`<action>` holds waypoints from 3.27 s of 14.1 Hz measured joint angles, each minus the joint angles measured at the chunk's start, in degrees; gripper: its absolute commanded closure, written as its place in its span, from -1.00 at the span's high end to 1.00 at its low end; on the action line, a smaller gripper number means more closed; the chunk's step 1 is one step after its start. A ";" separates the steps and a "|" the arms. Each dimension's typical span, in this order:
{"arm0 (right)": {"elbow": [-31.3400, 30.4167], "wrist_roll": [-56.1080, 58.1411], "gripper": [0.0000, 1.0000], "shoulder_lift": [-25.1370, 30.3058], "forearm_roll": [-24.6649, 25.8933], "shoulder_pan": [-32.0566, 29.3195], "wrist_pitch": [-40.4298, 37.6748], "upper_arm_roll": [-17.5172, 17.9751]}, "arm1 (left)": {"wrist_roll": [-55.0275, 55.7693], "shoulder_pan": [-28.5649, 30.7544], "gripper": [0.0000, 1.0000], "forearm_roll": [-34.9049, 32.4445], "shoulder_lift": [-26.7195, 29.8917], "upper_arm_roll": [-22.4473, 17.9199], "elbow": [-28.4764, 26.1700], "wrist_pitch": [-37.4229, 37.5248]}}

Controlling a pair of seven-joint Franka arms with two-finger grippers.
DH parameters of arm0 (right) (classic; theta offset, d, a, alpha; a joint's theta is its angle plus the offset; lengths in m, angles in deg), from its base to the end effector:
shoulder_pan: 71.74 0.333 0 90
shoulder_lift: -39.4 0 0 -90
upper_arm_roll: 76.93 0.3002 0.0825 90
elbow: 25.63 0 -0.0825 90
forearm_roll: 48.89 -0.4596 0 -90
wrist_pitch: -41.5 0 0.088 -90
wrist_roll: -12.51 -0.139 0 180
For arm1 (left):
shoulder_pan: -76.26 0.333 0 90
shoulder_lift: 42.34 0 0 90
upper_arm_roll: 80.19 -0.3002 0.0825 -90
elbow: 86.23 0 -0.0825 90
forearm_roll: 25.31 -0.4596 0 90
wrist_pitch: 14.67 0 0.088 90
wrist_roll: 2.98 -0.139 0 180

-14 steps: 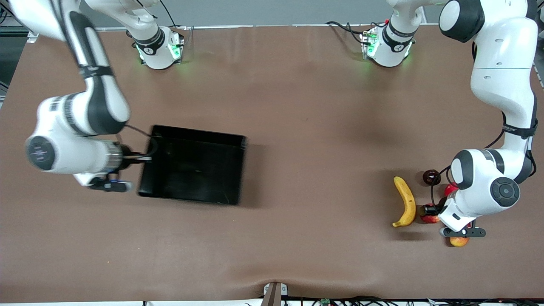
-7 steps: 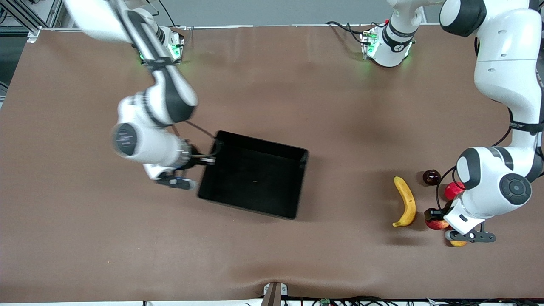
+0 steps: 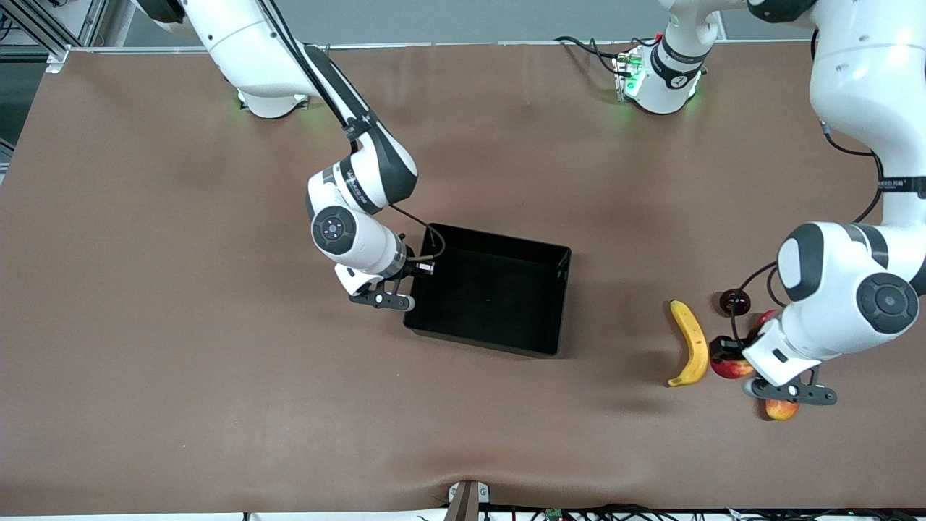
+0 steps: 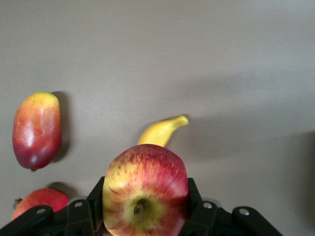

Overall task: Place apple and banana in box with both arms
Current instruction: 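Drag the box with the right gripper while the left gripper grasps the apple, then carry the apple into the box with the left gripper while the right gripper withdraws, then open the left gripper and move it back to the yellow banana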

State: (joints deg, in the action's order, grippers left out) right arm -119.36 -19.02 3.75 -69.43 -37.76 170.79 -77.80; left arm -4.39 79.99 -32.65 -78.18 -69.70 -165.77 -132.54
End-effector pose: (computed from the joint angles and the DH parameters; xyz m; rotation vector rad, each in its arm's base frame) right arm 0.6091 0.4197 0.1643 -2.8940 0.2876 0.2106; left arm 0.7856 -0.0616 0.2766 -3.1237 0.2545 -0.0854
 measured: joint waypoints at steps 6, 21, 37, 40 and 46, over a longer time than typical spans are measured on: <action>5.82 0.07 1.00 3.38 0.69 -3.03 -12.54 -2.68 | 7.73 -6.70 -1.00 -0.01 3.11 0.71 -1.02 3.39; 21.00 3.97 1.00 16.66 14.37 -12.36 -48.13 -16.25 | 32.50 -26.89 -1.00 -0.44 -0.90 1.06 -3.24 -1.23; 14.11 18.91 1.00 27.94 19.56 -37.99 -46.29 3.33 | 40.00 -30.23 1.00 -1.04 -5.59 0.60 -9.18 -7.15; 13.93 19.50 1.00 28.30 19.56 -37.56 -47.49 3.33 | 41.98 -28.27 1.00 -1.04 -0.60 0.20 -7.95 -7.09; 2.45 19.78 1.00 36.53 19.58 -35.91 -41.71 3.36 | 38.24 -13.00 1.00 -1.04 6.57 -0.18 -8.60 -4.55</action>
State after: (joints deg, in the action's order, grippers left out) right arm -116.91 0.76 40.28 -49.85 -73.67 129.08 -74.43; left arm 33.85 66.99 -33.69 -71.61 -69.88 -174.37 -137.09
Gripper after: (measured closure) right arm 0.000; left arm 0.000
